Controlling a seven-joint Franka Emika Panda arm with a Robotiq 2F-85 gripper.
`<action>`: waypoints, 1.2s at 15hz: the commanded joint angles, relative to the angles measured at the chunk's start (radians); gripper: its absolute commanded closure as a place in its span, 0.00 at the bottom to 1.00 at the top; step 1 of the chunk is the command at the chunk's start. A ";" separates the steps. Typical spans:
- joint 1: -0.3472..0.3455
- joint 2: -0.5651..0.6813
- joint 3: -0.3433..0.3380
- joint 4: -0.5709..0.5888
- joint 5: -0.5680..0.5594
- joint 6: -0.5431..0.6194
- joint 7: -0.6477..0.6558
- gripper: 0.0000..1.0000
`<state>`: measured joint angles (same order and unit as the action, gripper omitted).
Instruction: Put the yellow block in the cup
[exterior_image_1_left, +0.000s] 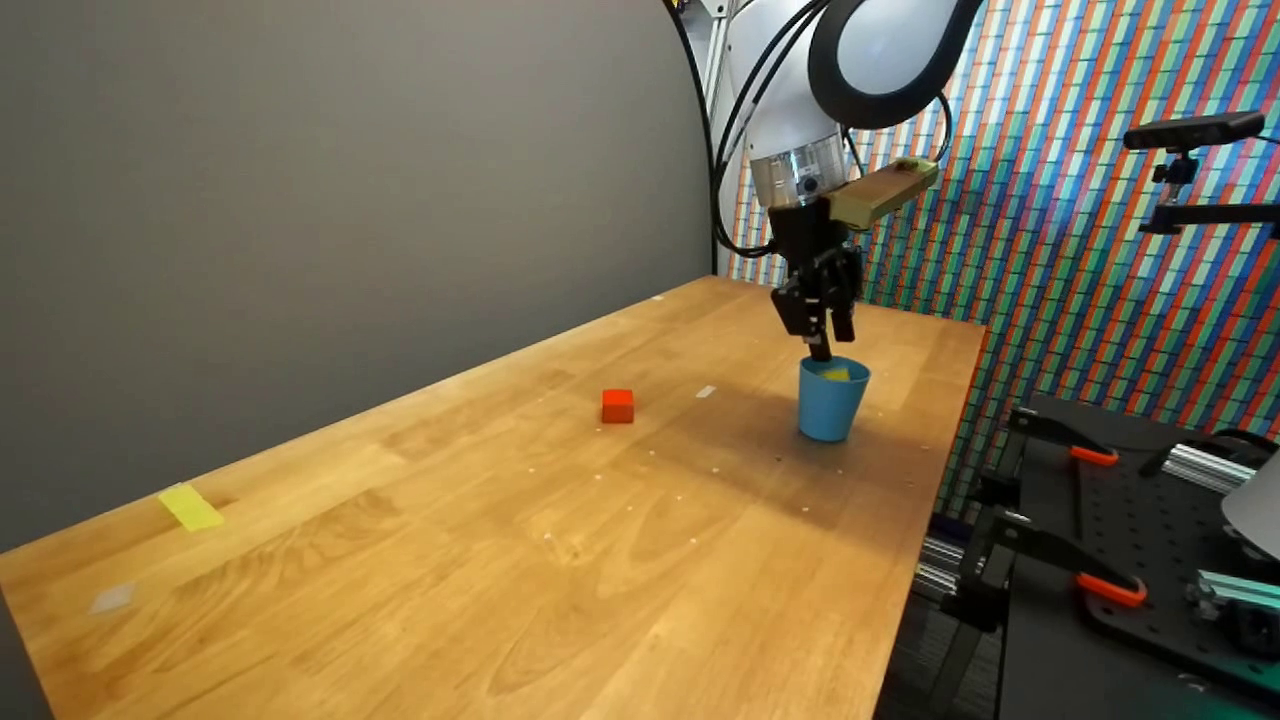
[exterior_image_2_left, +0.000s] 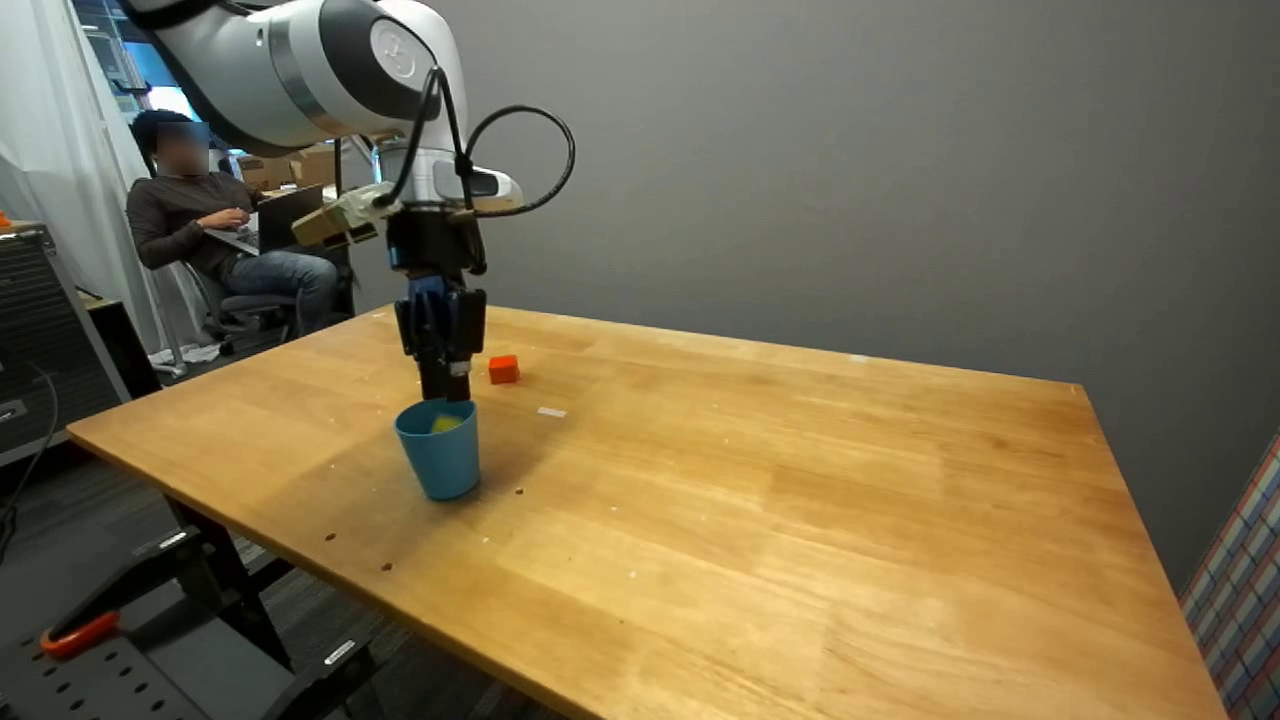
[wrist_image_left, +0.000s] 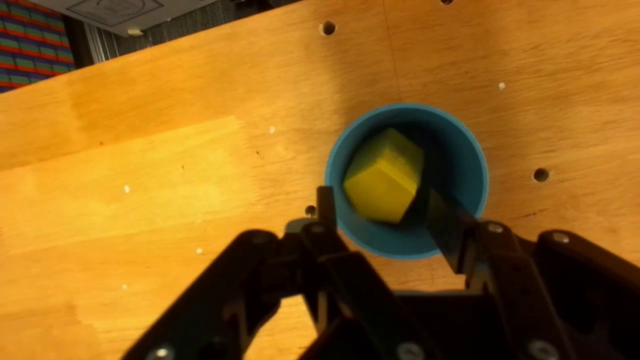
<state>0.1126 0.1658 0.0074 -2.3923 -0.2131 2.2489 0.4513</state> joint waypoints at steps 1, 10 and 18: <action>-0.009 -0.018 0.008 0.000 0.039 -0.012 -0.036 0.16; 0.005 -0.174 0.029 -0.064 -0.013 -0.026 -0.071 0.00; 0.004 -0.399 0.112 -0.133 -0.102 0.082 -0.123 0.00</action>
<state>0.1197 -0.1373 0.0913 -2.4814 -0.2940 2.2730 0.3684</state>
